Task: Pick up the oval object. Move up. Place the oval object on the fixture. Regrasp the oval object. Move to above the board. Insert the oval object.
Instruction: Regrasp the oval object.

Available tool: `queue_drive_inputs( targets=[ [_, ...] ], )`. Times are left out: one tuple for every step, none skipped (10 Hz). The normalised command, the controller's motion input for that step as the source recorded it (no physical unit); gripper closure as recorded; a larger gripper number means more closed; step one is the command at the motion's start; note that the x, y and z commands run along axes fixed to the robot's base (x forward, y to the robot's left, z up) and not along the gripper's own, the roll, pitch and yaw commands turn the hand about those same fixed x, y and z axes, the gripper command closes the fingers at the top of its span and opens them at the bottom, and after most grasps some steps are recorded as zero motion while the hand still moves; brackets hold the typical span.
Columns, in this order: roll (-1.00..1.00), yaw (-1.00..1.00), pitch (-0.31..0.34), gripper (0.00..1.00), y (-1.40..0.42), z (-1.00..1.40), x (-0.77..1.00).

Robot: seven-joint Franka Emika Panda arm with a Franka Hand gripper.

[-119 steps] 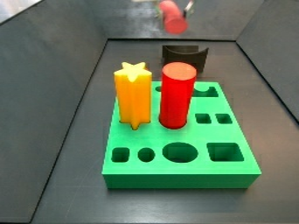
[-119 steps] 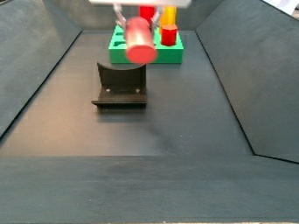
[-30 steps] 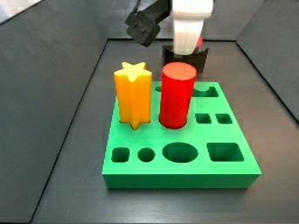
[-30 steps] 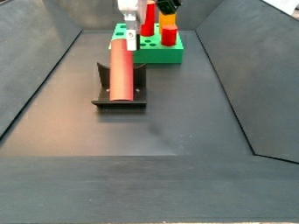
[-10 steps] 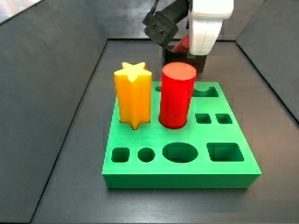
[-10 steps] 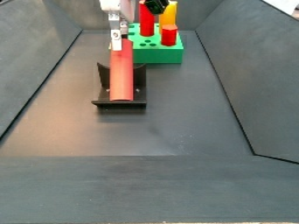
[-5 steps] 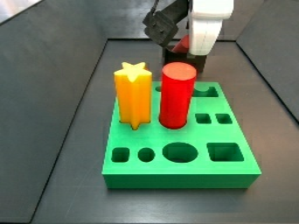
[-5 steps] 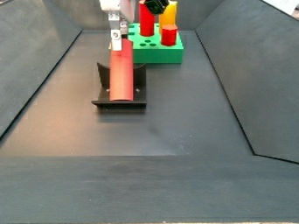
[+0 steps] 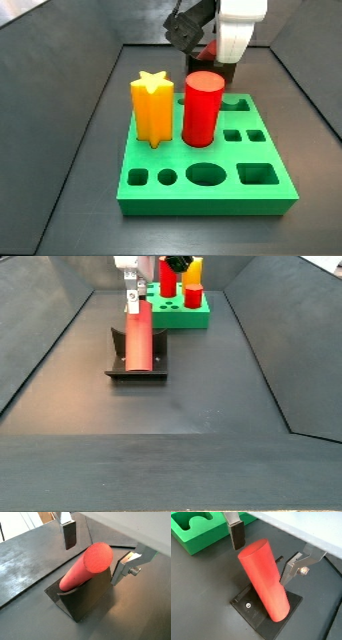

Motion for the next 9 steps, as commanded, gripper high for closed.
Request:
queue_drive_inputs(
  targets=[
    [-0.04,0.06,0.210,0.00,-0.01,0.00,0.08],
    [-0.04,0.06,0.210,0.00,-0.01,0.00,0.08],
    [-0.04,0.06,0.210,0.00,-0.01,0.00,0.08],
    [-0.04,0.06,0.210,0.00,-0.01,0.00,0.08],
    [-0.04,0.06,0.210,0.00,-0.01,0.00,0.08],
    [-0.04,0.06,0.210,0.00,-0.01,0.00,0.08],
    [-0.04,0.06,0.210,0.00,-0.01,0.00,0.08],
    [-0.04,0.06,0.210,0.00,-0.01,0.00,0.08],
    [-0.04,0.06,0.210,0.00,-0.01,0.00,0.08]
  ],
)
